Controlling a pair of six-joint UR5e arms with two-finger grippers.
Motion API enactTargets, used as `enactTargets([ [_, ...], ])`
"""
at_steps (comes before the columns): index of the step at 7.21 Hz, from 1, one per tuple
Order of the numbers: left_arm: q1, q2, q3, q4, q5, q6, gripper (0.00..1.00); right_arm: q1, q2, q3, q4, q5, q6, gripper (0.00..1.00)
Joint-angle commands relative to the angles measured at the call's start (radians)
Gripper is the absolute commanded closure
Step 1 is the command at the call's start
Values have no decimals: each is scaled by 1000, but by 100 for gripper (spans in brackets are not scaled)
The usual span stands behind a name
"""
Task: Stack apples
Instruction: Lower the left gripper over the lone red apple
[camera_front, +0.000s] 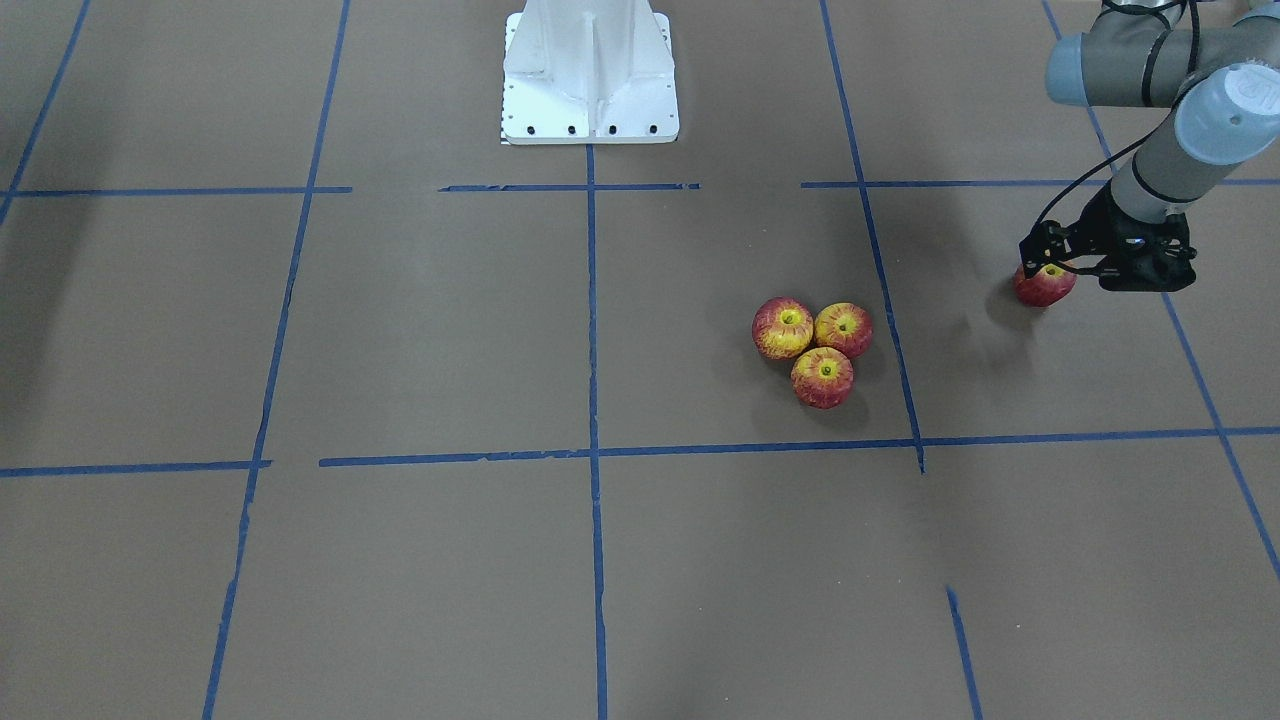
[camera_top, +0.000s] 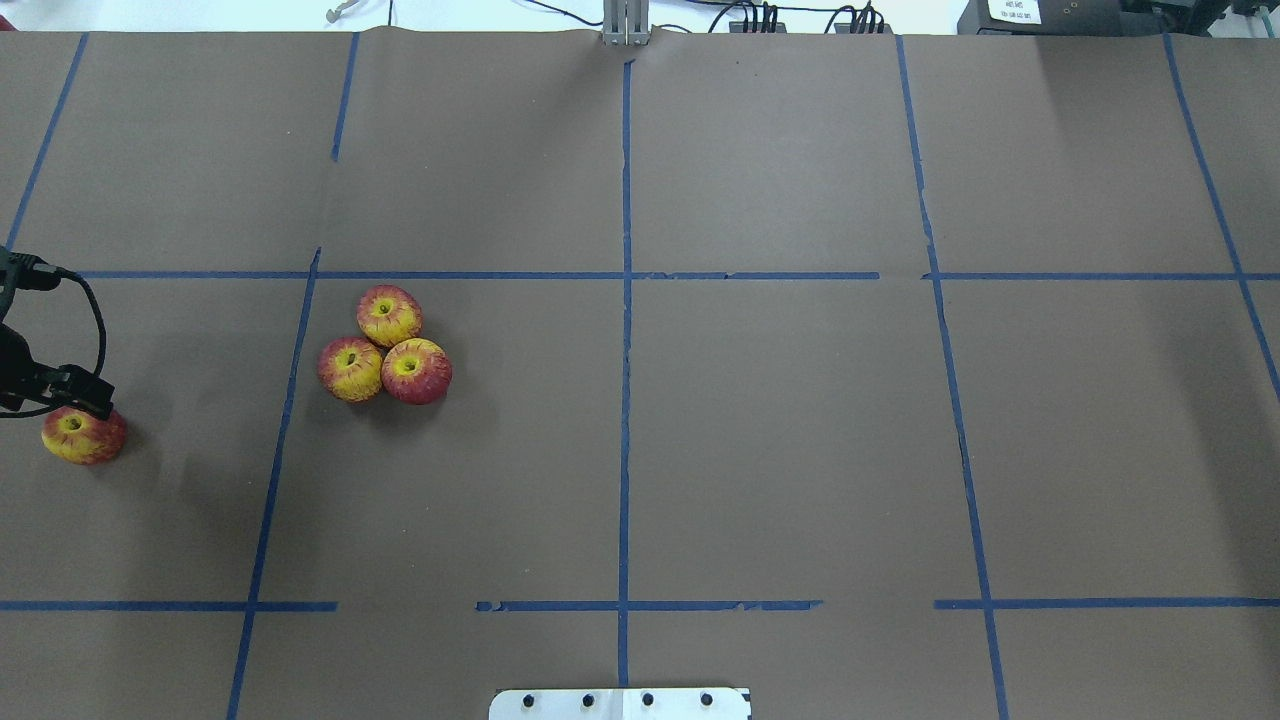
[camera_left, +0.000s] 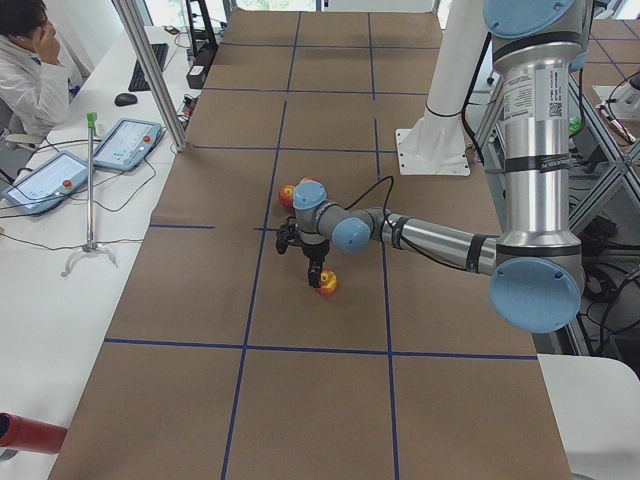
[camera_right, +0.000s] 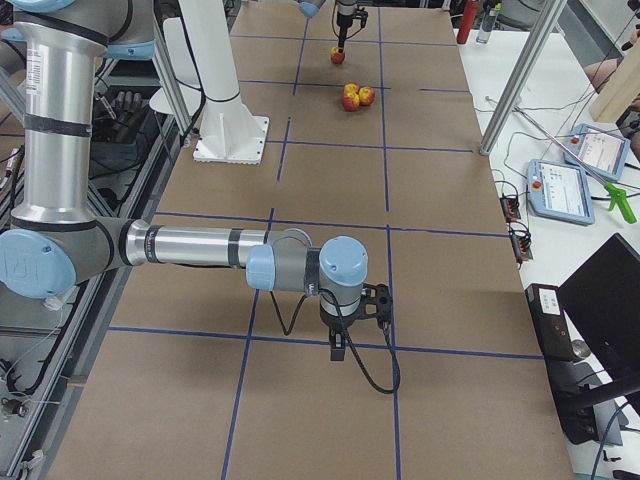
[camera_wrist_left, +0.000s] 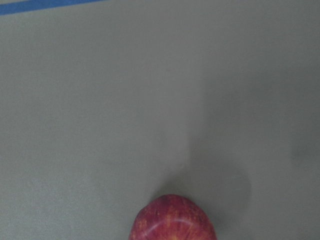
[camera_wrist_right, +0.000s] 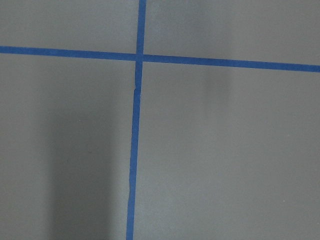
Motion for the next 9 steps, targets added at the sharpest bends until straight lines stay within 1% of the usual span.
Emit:
enactTargets([
  [1, 13, 28, 14, -67, 5, -13, 0, 0, 0, 0, 0, 0, 0, 0],
  [4, 24, 30, 22, -75, -3, -13, 0, 0, 0, 0, 0, 0, 0, 0],
  [5, 25, 30, 25, -113, -4, -15, 0, 0, 0, 0, 0, 0, 0, 0],
  [9, 57, 28, 62, -118, -4, -15, 0, 0, 0, 0, 0, 0, 0, 0],
])
